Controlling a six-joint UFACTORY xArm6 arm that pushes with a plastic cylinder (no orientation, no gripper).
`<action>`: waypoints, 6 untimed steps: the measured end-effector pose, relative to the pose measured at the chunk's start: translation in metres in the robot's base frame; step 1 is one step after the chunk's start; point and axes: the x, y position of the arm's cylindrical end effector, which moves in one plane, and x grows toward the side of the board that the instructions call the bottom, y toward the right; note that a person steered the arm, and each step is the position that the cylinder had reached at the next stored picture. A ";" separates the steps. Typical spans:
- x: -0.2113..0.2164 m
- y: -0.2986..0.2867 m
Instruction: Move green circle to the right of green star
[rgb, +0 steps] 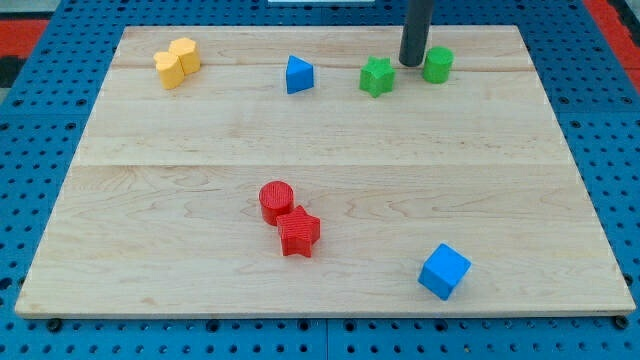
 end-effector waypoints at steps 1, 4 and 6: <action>0.006 0.015; -0.018 0.039; -0.001 0.058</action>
